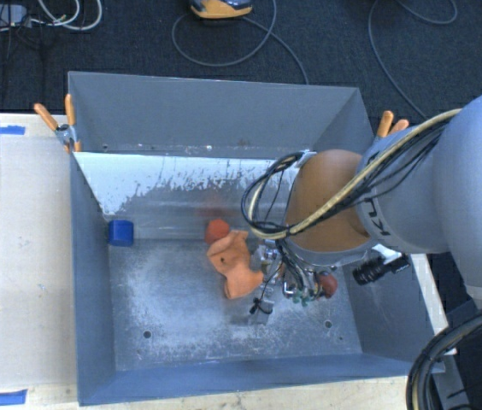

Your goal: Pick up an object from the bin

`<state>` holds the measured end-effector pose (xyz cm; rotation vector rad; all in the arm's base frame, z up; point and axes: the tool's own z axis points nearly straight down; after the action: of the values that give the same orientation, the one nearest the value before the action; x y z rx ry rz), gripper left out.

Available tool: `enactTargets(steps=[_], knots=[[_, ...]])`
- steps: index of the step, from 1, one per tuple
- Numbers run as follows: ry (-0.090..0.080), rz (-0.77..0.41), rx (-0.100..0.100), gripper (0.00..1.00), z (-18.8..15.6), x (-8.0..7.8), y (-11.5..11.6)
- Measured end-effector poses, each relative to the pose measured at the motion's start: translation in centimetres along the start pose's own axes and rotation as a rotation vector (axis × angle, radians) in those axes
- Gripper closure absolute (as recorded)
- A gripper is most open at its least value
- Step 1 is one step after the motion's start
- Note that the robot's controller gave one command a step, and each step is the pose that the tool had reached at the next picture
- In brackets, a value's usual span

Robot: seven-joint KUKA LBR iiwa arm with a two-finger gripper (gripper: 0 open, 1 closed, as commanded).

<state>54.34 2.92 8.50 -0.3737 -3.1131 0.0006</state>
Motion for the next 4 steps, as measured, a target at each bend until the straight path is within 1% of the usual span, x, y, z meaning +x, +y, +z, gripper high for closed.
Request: enactTargets(steps=[1, 2, 3, 4], knots=[[-0.004, -0.165, 0.000, 0.00, 0.5, -0.5, 0.9], [-0.001, -0.440, 0.000, 0.00, 1.3, -2.4, 1.3], [-0.003, -0.493, 0.001, 0.00, 1.4, -3.4, 2.0], [-0.001, 0.178, -0.001, 1.00, 0.3, -3.3, 1.6]])
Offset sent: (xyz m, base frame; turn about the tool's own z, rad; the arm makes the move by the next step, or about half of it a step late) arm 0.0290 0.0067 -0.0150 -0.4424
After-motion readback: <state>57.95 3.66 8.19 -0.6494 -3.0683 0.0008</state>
